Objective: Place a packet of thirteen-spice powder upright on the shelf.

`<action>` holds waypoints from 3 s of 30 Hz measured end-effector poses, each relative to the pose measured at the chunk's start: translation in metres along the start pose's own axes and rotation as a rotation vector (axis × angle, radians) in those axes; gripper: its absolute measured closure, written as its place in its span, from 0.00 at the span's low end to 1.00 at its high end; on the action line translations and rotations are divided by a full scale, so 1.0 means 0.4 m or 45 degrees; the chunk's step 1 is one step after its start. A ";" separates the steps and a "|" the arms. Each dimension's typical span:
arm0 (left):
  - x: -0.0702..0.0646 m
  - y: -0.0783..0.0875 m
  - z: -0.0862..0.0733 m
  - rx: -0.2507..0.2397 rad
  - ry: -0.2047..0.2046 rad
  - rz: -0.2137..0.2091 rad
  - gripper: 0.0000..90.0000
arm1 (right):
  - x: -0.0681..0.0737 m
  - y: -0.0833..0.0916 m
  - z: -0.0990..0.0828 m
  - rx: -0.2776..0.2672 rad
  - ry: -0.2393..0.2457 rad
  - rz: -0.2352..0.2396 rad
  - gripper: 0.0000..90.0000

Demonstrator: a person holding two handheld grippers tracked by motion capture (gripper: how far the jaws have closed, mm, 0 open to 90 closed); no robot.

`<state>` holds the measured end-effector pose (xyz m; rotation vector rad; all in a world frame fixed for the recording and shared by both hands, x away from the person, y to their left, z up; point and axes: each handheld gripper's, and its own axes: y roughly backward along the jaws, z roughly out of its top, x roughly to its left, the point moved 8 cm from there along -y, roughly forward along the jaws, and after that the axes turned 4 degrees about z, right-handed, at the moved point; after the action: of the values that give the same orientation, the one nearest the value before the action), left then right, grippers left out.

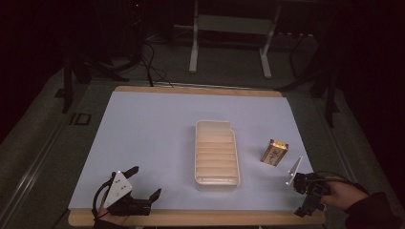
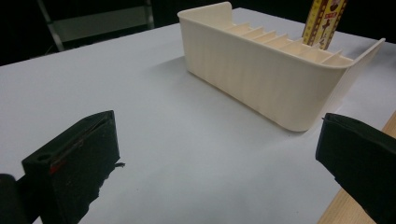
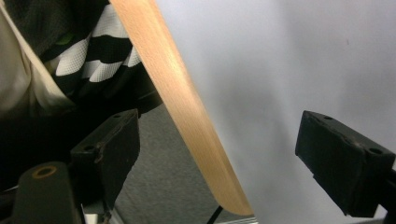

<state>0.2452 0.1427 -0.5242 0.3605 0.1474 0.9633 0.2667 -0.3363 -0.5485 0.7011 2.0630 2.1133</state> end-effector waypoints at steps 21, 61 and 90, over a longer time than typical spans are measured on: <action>-0.002 -0.001 -0.001 0.006 -0.003 -0.007 0.00 | 0.061 0.012 0.097 0.009 0.244 0.033 0.16; -0.012 -0.007 -0.005 0.016 -0.017 -0.048 0.00 | 0.086 0.129 0.206 -0.078 0.435 -0.114 0.18; -0.013 -0.009 -0.007 0.024 -0.025 -0.054 0.00 | -0.071 0.329 0.255 -0.226 0.401 -0.318 0.29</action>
<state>0.2443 0.1370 -0.5282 0.3824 0.1461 0.9168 0.3634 -0.2632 -0.4310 0.0844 1.9401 2.3346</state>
